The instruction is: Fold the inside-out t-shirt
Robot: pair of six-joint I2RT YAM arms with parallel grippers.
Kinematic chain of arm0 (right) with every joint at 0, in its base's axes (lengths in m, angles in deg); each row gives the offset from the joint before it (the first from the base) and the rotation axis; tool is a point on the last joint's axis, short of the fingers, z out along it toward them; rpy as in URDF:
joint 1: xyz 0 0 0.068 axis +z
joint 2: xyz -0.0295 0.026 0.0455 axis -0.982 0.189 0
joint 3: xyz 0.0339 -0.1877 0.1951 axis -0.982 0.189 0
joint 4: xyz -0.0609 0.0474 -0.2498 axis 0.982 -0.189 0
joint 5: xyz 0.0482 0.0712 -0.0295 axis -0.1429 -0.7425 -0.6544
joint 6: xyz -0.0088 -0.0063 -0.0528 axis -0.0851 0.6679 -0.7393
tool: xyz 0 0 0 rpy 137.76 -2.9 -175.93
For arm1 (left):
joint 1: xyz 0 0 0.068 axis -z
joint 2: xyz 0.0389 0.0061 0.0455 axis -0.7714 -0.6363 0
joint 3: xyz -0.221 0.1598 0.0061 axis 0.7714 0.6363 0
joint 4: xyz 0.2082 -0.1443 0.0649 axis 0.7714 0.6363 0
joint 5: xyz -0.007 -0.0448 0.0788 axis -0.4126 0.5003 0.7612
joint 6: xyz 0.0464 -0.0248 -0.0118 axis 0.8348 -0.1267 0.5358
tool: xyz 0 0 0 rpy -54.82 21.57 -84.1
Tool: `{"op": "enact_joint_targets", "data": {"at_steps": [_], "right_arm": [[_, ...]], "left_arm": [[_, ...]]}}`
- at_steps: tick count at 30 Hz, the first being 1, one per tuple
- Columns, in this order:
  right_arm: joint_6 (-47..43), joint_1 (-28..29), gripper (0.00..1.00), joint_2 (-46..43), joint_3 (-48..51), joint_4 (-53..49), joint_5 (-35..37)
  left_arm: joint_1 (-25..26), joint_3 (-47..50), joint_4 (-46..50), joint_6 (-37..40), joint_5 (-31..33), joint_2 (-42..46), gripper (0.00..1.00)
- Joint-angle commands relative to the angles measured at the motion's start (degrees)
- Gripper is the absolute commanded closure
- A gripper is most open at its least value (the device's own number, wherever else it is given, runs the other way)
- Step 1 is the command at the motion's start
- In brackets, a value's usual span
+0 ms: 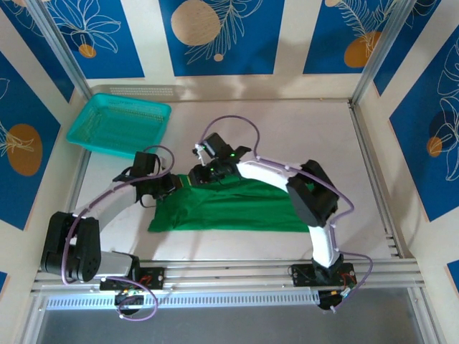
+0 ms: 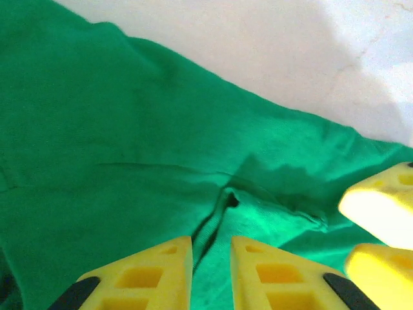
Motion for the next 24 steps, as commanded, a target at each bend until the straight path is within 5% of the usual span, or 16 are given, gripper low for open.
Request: {"op": "enact_joint_targets", "data": {"at_steps": [1,10,18,24], "right_arm": [[-4.5,-0.1,0.58,3.9,-4.9,-4.1,-1.4],[-6.0,1.7,0.63,8.2,-5.7,-3.2,-7.4],[-9.5,1.7,1.00,5.0,-0.7,0.4,-9.1],[-13.9,2.1,1.00,1.1,3.6,0.3,-5.0]], "left_arm": [[-0.4,1.8,-2.5,-1.0,3.8,-1.8,0.78],[-0.4,3.3,-4.1,-1.6,6.5,-7.6,0.78],[-0.5,3.8,-2.8,-0.6,8.0,-8.7,0.79],[-0.7,4.7,-2.9,-0.7,8.1,-8.1,0.79]]}}
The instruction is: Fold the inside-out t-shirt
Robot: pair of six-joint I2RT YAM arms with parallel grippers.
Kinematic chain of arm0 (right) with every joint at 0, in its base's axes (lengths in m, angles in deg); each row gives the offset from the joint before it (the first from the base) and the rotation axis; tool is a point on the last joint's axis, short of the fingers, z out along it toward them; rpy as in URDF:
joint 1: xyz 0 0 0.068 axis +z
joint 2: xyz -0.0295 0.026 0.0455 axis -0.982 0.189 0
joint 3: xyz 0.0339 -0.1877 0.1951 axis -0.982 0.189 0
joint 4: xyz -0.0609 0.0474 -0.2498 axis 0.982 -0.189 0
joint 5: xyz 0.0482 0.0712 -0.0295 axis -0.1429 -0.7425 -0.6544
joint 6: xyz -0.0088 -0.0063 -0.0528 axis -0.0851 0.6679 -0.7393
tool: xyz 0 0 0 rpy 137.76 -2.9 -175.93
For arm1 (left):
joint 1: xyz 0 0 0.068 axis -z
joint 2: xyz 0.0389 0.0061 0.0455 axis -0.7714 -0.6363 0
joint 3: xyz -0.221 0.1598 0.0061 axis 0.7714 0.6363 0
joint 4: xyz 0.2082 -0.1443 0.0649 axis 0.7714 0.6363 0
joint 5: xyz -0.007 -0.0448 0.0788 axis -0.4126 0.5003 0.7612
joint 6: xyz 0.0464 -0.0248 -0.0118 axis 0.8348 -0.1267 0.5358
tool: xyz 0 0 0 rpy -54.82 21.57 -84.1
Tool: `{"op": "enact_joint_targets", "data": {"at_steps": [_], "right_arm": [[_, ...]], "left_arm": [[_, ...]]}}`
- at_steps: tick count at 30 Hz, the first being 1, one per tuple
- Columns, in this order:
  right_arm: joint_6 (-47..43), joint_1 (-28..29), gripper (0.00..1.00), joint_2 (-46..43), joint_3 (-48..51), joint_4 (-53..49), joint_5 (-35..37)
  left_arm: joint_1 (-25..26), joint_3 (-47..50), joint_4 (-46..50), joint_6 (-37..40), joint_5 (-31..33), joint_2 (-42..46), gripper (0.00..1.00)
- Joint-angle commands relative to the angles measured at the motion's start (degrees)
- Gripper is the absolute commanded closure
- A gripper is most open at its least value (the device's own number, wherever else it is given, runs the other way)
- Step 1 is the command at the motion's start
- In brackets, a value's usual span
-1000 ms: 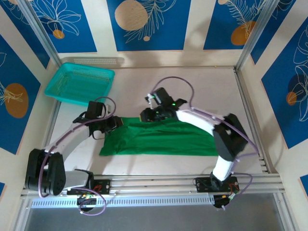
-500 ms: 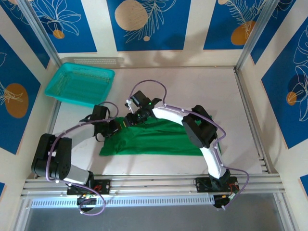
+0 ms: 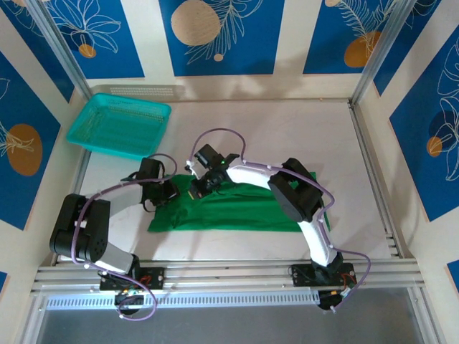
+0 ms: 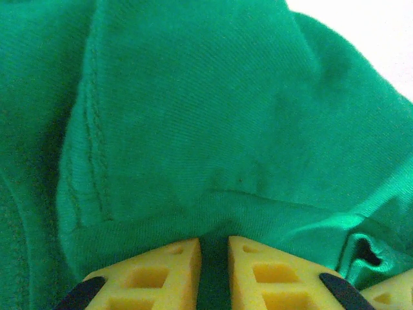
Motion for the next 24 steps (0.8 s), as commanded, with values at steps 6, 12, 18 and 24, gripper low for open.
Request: {"op": "enact_joint_targets", "data": {"at_steps": [6,12,18,24], "right_arm": [[-6.3,0.7,0.58,-9.7,6.2,2.2,6.6],[-7.7,0.4,0.55,-6.2,3.3,7.0,8.1],[-11.1,2.5,0.55,-0.5,-3.5,3.2,12.6],[-11.0,3.2,0.58,1.4,-3.5,1.0,18.6]], "left_arm": [[-0.8,2.7,1.4,0.6,2.2,0.2,0.80],[-0.8,2.5,0.7,0.5,2.0,-0.8,0.80],[-0.9,3.1,0.4,0.2,2.3,-1.3,0.80],[-0.9,3.8,-0.4,-0.3,1.3,-1.7,0.79]]}}
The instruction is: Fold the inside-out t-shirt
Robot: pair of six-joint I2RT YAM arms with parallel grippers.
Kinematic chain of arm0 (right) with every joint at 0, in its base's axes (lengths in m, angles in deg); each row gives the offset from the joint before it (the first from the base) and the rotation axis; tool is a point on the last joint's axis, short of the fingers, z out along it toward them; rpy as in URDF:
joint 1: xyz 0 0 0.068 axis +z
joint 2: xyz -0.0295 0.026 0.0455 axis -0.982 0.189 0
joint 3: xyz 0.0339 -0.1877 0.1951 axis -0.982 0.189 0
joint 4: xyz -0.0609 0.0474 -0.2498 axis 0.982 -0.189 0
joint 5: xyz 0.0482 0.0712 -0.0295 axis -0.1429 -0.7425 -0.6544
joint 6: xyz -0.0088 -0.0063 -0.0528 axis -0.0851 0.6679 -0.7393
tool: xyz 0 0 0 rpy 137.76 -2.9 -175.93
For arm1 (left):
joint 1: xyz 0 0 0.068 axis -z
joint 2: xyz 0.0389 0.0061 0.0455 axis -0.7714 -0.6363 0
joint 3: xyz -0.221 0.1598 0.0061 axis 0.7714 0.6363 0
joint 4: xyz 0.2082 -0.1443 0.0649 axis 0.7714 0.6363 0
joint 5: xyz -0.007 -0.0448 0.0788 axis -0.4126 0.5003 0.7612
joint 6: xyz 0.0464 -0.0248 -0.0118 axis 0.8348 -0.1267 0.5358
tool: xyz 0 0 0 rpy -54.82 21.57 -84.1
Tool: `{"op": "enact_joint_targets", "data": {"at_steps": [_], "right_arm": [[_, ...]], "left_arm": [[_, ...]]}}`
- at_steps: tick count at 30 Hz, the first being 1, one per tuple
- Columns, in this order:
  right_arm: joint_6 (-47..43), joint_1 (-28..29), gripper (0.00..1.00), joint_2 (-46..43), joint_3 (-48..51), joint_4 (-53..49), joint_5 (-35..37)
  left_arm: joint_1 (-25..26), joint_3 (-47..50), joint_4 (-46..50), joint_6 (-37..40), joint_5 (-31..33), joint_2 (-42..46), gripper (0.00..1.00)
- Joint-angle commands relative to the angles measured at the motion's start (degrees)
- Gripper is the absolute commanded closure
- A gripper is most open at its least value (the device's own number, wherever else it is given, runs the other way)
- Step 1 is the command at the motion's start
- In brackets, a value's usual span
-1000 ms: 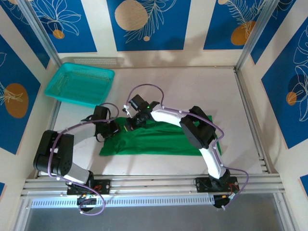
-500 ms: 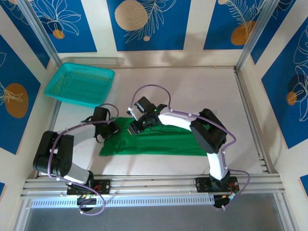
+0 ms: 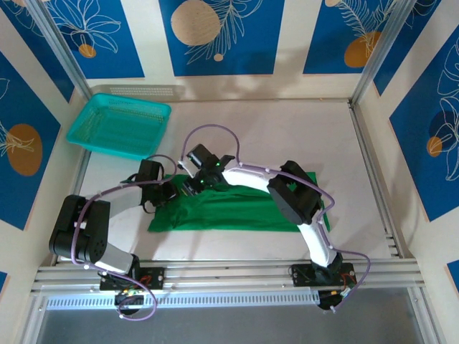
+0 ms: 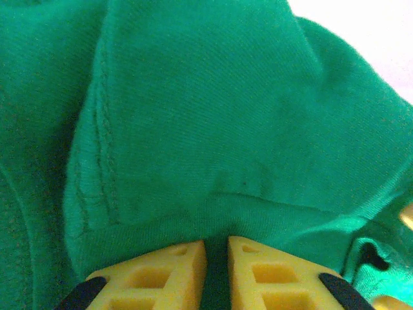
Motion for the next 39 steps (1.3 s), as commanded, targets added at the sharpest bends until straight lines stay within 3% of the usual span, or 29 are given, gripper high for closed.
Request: {"op": "enact_joint_targets", "data": {"at_steps": [1,5,8,13,20,22,26,30,32,35,39], "right_arm": [[-1.5,0.3,0.61,0.1,0.6,-1.5,2.2],[-0.2,0.0,0.91,-2.3,2.2,-0.7,-1.8],[0.5,-0.2,1.00,-4.9,3.8,0.6,-3.7],[0.2,0.0,1.00,-9.5,7.4,1.1,-5.4],[4.7,1.9,1.00,-18.8,25.6,9.4,-8.1],[7.3,2.9,0.93,-20.4,31.0,10.9,-5.9],[11.6,3.0,0.68,-25.3,37.5,11.4,-5.4],[12.2,2.4,0.63,-32.3,36.5,7.6,-0.8],[11.1,1.2,0.62,-33.1,34.3,7.1,-3.3],[8.9,0.7,0.61,-30.0,28.2,5.3,-7.0],[12.2,3.1,0.62,-23.0,22.0,8.9,-5.8]], "left_arm": [[-0.6,2.1,2.5,-0.1,1.6,-2.0,0.80],[-0.7,2.7,2.0,-0.3,1.3,-2.0,0.80],[-0.8,2.6,2.2,0.3,1.4,-2.1,0.80],[-1.3,3.4,1.6,-0.1,1.1,-2.1,0.80],[-1.7,4.1,1.4,0.3,1.6,-2.2,0.80],[-1.7,3.8,1.6,0.6,1.3,-2.5,0.80],[-1.9,3.0,2.8,2.0,1.3,-2.5,0.78],[-1.9,0.5,5.6,4.1,0.4,-1.2,0.68],[-1.9,-0.7,7.4,5.1,1.1,-0.6,0.67],[-2.1,-1.0,7.8,5.1,0.9,0.2,0.66],[-2.0,-0.3,6.5,4.6,0.7,0.1,0.66]]}}
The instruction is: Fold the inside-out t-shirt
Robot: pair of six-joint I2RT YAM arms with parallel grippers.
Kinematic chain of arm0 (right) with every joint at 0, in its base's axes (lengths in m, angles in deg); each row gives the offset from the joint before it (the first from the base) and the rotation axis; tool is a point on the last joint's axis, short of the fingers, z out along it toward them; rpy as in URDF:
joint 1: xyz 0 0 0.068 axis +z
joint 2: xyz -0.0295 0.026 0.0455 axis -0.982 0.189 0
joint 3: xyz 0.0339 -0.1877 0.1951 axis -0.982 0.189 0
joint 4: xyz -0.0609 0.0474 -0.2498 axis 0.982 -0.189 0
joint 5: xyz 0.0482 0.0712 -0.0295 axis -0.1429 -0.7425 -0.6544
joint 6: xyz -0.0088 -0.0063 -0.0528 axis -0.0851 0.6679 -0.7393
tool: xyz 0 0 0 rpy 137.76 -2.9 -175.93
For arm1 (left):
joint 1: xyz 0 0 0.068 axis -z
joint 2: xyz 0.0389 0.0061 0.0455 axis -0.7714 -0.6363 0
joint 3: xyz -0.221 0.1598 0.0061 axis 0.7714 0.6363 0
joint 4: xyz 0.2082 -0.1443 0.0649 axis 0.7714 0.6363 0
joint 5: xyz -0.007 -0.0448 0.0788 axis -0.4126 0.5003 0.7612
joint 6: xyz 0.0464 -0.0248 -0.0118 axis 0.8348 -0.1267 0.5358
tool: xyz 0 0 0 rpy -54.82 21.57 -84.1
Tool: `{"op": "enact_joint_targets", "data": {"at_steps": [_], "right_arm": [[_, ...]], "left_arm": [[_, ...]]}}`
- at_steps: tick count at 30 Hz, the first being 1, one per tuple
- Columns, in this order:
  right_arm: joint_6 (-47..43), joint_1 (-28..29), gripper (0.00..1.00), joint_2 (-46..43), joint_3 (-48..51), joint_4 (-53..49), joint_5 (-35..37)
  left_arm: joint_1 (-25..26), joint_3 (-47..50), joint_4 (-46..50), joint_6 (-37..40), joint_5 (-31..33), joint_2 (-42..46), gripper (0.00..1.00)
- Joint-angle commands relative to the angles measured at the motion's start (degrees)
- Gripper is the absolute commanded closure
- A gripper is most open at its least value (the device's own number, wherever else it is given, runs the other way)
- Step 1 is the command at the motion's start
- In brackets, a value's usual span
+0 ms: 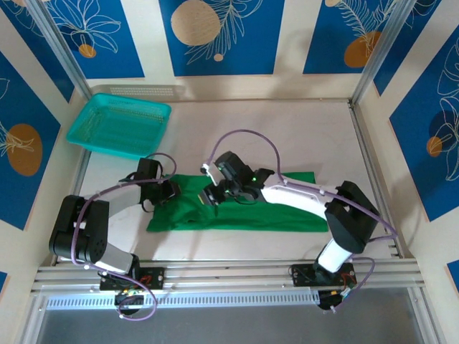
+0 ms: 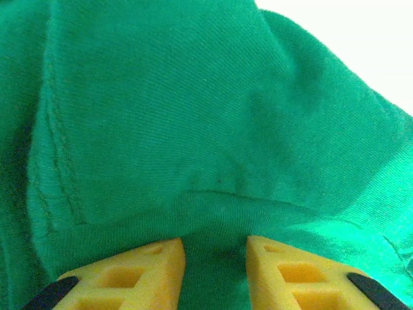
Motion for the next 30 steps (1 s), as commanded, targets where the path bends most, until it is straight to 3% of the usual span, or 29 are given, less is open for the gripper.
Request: {"op": "enact_joint_targets", "data": {"at_steps": [1,9,13,18,20,23,26,30], "right_arm": [[3.1,2.2,0.62,6.2,-3.1,3.1,-1.2],[8.5,3.0,0.63,15.9,-1.5,7.5,-4.6],[7.8,2.2,0.63,11.4,4.8,5.6,-7.3],[7.0,-3.7,0.62,-1.4,7.7,-3.8,-4.6],[8.4,-7.6,0.60,-8.2,9.7,-7.0,0.6],[15.0,-15.9,0.62,-15.4,14.4,-10.7,9.3],[22.0,-28.9,0.61,-19.0,19.2,-15.1,8.0],[24.2,-41.3,0.52,-23.0,23.1,-22.0,10.8]], "left_arm": [[-1.0,1.0,4.2,1.1,2.3,-0.4,0.66],[-1.1,1.9,2.9,0.7,1.6,-2.0,0.67],[-1.0,1.7,3.9,1.7,2.7,-1.2,0.67],[-1.1,1.2,7.5,3.6,6.5,3.0,0.66],[-0.7,0.0,9.5,4.7,6.4,5.8,0.57],[0.8,-3.3,15.9,6.7,11.6,10.3,0.52],[3.5,-4.6,17.1,6.2,13.7,15.2,0.52],[10.5,-5.5,15.4,4.5,14.4,17.2,0.53]]}}
